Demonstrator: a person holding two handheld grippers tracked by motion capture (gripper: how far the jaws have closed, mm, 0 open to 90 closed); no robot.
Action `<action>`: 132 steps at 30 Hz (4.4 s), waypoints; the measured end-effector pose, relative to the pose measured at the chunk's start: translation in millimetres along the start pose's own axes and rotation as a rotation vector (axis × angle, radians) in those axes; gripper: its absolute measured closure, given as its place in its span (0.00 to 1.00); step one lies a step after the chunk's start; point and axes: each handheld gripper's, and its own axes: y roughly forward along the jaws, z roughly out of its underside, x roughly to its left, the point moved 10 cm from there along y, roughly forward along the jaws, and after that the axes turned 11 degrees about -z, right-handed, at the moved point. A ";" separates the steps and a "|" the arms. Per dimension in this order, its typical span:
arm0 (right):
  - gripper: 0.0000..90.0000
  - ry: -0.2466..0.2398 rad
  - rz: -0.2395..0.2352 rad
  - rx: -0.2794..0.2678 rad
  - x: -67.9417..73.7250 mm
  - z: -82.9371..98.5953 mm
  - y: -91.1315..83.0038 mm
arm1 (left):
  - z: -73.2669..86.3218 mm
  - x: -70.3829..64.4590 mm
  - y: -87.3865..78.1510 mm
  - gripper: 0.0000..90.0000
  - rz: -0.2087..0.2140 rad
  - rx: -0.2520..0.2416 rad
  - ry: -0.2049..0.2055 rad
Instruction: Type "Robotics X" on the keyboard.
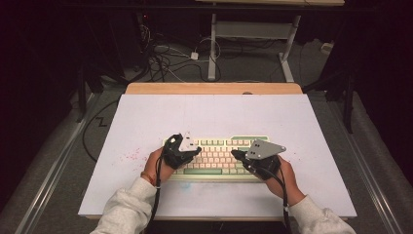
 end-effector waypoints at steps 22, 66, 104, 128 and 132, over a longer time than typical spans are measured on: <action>1.00 0.009 -0.003 0.005 -1.7 1.9 1.7 | 9.3 5.5 -25.3 0.97 -0.036 -0.043 0.006; 1.00 0.030 -0.037 0.113 -10.5 6.3 49.3 | 54.0 6.5 -62.8 0.97 -0.056 -0.049 -0.024; 1.00 0.015 -0.053 0.220 -8.3 7.1 89.3 | 73.2 7.6 -69.7 0.97 -0.053 -0.029 -0.030; 1.00 0.035 -0.015 0.001 -7.5 -13.5 29.1 | 74.0 8.6 -66.5 0.97 -0.061 -0.018 -0.034; 1.00 0.039 -0.006 -0.017 -9.1 -13.6 22.9 | 73.6 8.1 -65.5 0.97 -0.060 -0.019 -0.034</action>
